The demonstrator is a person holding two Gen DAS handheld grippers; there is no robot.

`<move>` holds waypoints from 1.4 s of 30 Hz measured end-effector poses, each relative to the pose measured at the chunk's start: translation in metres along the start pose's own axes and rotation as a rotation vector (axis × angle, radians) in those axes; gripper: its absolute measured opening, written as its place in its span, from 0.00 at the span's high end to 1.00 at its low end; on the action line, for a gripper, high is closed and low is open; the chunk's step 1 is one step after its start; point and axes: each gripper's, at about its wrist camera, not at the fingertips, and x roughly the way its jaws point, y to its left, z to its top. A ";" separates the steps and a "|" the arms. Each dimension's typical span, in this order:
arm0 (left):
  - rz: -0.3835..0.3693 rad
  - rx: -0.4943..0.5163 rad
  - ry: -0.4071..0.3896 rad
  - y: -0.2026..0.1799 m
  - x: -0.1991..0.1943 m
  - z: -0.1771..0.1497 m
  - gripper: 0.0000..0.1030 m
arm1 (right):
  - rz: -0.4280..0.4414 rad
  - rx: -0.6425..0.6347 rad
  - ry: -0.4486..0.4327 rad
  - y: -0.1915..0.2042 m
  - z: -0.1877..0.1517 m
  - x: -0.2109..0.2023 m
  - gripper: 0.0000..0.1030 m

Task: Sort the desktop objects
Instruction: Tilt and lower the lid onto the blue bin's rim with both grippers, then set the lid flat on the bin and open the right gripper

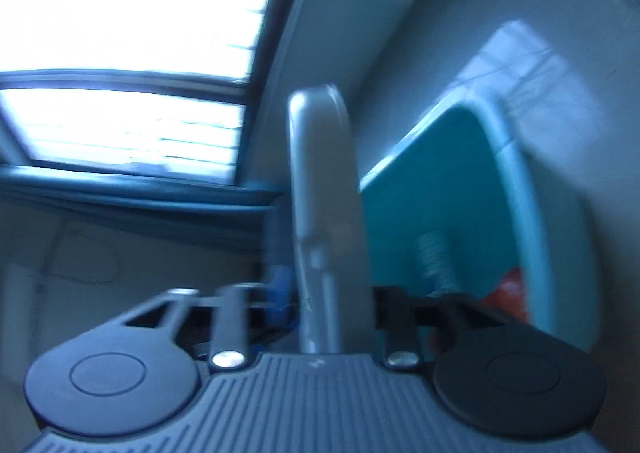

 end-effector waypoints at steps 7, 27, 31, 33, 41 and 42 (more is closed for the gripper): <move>0.020 -0.001 0.024 -0.003 0.016 0.002 0.09 | -0.183 0.002 0.097 0.012 0.023 0.007 0.25; 0.079 0.025 0.060 0.004 0.033 0.002 0.09 | -0.564 -0.286 0.035 0.103 0.033 -0.009 0.02; 0.075 0.029 0.045 0.004 0.027 0.004 0.09 | -0.627 -0.325 0.014 0.101 0.030 -0.002 0.02; 0.075 0.034 0.038 0.003 0.022 0.004 0.09 | -0.658 -0.343 0.010 0.101 0.029 0.001 0.02; 0.126 0.072 0.064 -0.008 0.015 0.003 0.08 | -0.737 -0.393 -0.011 0.105 0.017 0.004 0.02; 0.143 0.080 0.070 -0.011 0.013 0.004 0.08 | -0.746 -0.397 -0.013 0.104 0.016 0.004 0.02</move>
